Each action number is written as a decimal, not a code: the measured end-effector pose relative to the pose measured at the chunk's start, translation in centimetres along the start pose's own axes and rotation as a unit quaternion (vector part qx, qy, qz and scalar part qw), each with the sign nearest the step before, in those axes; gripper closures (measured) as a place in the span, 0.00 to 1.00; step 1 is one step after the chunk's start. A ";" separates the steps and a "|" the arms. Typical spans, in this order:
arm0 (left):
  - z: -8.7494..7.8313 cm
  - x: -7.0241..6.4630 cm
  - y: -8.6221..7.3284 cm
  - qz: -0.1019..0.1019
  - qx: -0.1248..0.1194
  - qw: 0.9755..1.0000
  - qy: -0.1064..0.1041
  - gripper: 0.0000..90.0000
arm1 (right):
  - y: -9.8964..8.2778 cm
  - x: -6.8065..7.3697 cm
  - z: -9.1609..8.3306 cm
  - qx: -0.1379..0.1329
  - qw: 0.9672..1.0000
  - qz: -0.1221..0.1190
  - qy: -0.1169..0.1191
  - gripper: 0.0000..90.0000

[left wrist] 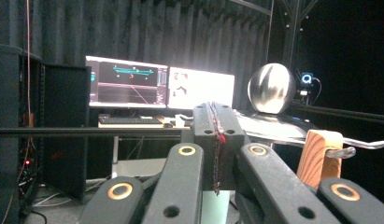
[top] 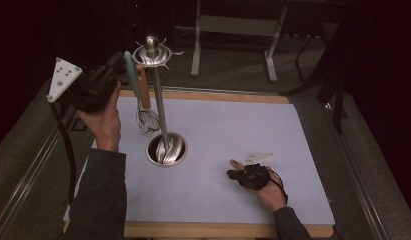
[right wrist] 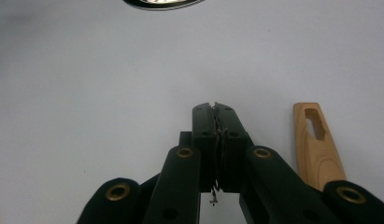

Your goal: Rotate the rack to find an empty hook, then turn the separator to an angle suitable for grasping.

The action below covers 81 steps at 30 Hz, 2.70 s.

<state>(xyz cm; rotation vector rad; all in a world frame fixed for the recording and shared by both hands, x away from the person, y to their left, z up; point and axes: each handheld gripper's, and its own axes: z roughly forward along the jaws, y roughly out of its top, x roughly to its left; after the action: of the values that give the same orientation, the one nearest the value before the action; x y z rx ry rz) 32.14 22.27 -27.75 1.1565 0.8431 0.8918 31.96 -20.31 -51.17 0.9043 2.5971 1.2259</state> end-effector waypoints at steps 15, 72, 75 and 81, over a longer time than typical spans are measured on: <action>1.4 0.7 0.1 -0.006 0.012 1.000 0.011 1.00 | 0.1 -0.3 -0.4 -0.007 1.000 0.002 -0.003 0.97; -5.5 3.3 -14.4 -0.018 0.181 0.983 0.006 0.83 | -0.3 -3.5 -7.6 0.004 0.998 0.033 -0.062 0.84; -6.0 2.9 -16.1 -0.020 0.199 0.980 0.004 0.81 | -0.7 -3.6 -7.6 0.007 0.997 0.038 -0.064 0.84; -7.1 2.8 -19.0 -0.043 0.217 0.975 0.016 0.80 | -1.5 -3.6 -6.6 0.040 0.997 0.037 -0.059 0.85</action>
<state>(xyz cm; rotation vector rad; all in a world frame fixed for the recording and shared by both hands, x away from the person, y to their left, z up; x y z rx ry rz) 29.64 24.49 -47.99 1.4719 1.1426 0.6722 31.82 -27.44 -48.38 1.0618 2.5581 1.0564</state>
